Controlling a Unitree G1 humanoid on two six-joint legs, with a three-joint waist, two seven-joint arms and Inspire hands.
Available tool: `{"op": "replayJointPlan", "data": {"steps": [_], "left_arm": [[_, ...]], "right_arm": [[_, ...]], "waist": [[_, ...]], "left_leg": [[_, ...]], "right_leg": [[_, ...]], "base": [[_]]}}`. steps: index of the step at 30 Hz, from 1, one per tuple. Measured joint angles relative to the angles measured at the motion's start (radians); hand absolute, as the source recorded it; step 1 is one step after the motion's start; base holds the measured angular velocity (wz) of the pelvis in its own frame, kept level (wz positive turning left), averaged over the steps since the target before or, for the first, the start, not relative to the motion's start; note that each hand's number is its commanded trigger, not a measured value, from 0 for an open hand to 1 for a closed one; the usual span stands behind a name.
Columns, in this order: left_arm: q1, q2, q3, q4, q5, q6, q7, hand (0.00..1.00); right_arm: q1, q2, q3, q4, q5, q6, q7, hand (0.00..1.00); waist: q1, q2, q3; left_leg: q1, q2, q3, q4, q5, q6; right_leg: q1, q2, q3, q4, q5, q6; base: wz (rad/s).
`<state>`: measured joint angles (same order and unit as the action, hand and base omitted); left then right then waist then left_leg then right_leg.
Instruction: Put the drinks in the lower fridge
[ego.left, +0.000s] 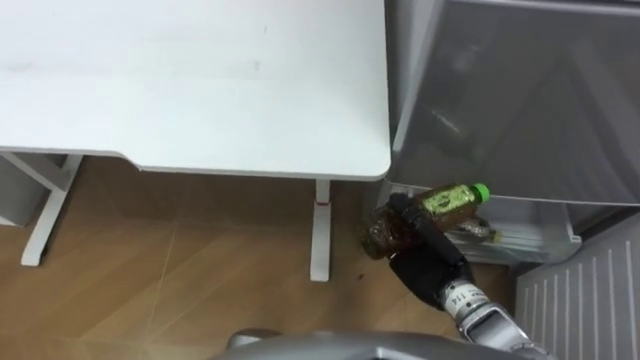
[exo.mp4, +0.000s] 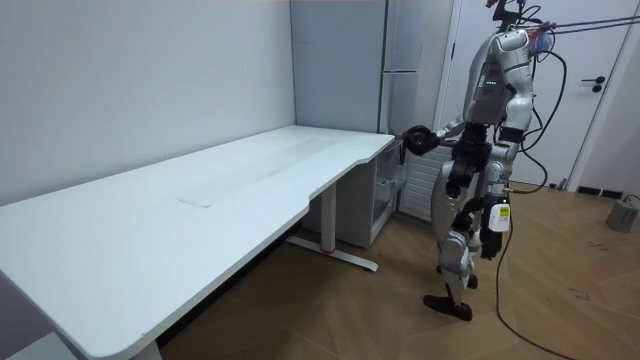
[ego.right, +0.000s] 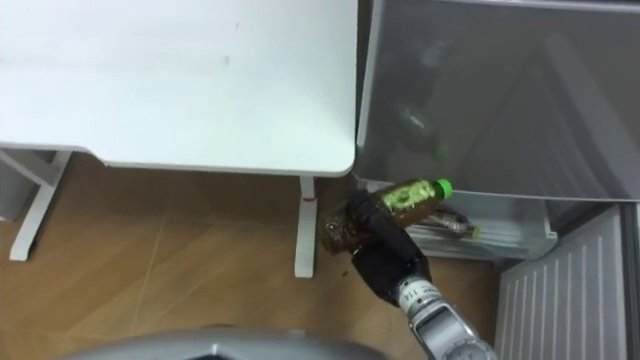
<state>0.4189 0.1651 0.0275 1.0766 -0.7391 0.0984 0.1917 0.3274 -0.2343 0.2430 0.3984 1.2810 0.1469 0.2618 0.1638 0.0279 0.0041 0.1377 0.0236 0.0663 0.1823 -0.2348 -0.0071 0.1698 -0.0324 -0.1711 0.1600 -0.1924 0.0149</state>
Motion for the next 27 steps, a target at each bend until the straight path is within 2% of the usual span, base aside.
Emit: {"op": "replayJointPlan", "data": {"steps": [2, 5, 11, 17, 22, 27], "left_arm": [[-0.014, 0.001, -0.039, 0.004, 0.166, 0.033, -0.028, 0.0], [-0.062, 0.002, -0.071, 0.003, 0.346, 0.068, -0.069, 0.0], [-0.161, 0.0, -0.163, 0.001, 0.626, 0.089, -0.076, 0.0], [-0.164, -0.009, -0.169, 0.003, 0.717, 0.106, -0.107, 0.0], [-0.155, -0.023, -0.169, 0.002, 0.734, 0.114, -0.157, 0.0], [-0.145, -0.022, -0.167, 0.003, 0.735, 0.114, -0.201, 0.0]], "right_arm": [[-0.008, -0.001, 0.0, 0.0, 0.001, 0.0, 0.0, 1.0], [-0.009, 0.0, 0.003, 0.0, 0.002, 0.0, 0.0, 1.0], [-0.022, 0.011, 0.009, 0.0, 0.016, -0.001, -0.008, 1.0], [-0.025, 0.029, 0.003, 0.001, 0.053, -0.007, -0.075, 1.0], [-0.055, 0.038, -0.001, 0.006, 0.074, -0.007, -0.118, 1.0], [-0.071, 0.038, -0.012, 0.006, 0.143, -0.024, -0.164, 1.0]], "waist": [[-0.026, 0.0, -0.0001], [-0.041, -0.002, -0.0014], [-0.082, -0.013, -0.0065], [-0.087, -0.021, -0.0035], [-0.103, -0.02, 0.0047], [-0.104, -0.015, 0.0026]], "left_leg": [[-0.018, 0.0, -0.004, 0.01, -0.001, 0.0], [-0.034, 0.0, -0.006, 0.024, -0.001, 0.0], [-0.037, -0.001, -0.001, 0.023, 0.002, 0.0], [-0.024, -0.001, 0.012, 0.021, 0.002, 0.0], [-0.027, 0.0, 0.008, 0.016, 0.001, 0.0], [-0.024, -0.001, 0.012, 0.021, 0.001, 0.0]], "right_leg": [[-0.015, -0.001, -0.008, 0.01, 0.0, 0.0], [-0.023, -0.001, -0.008, 0.011, 0.0, 0.0], [-0.03, 0.0, 0.009, 0.01, 0.0, -0.001], [-0.028, 0.0, 0.02, 0.01, 0.0, -0.001], [-0.03, 0.0, 0.023, 0.01, 0.0, -0.001], [-0.029, 0.0, 0.029, 0.009, 0.0, 0.0]], "base": [[0.09], [0.02], [-0.04], [-0.07], [0.01], [-0.02]]}}
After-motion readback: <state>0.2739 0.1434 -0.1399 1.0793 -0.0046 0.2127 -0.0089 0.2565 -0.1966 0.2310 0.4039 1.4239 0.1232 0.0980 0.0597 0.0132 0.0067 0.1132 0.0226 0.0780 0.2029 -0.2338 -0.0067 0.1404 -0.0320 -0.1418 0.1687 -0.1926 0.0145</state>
